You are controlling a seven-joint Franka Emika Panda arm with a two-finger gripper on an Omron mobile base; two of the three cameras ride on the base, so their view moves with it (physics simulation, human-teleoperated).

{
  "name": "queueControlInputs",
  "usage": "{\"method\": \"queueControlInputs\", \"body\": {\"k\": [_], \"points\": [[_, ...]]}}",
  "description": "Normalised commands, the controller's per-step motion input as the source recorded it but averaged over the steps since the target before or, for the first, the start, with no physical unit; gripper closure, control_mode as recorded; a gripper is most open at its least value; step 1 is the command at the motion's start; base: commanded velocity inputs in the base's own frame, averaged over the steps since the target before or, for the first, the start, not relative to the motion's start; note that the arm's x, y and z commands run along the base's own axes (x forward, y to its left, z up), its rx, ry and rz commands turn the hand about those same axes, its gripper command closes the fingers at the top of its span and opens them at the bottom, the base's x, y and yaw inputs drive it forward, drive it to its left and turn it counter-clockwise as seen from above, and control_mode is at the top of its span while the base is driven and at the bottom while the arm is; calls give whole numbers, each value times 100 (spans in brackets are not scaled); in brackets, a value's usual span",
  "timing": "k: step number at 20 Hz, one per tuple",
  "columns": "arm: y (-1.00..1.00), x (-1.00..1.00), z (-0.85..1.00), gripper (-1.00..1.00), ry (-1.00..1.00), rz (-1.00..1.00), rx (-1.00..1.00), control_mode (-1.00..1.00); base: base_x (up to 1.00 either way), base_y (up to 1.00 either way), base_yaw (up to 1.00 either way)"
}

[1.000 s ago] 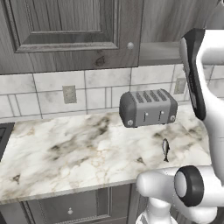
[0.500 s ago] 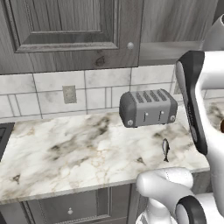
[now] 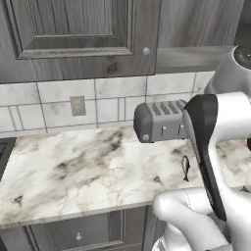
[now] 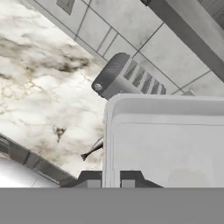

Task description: Retrieve the tupperware from the cabinet, then place the raw meat into the tupperware to avoid contamination.

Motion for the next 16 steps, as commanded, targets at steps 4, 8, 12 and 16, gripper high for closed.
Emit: {"method": "queueControlInputs", "body": {"k": [4,8,12,16], "points": [[59,-48,-39,100,0,0,0,-100,0,0,0],[30,-27,-22,100,0,0,-1,-100,0,0,0],[1,2,-38,100,3,1,0,-100,0,0,0],[3,30,-58,100,2,0,7,-100,0,0,0]]}}
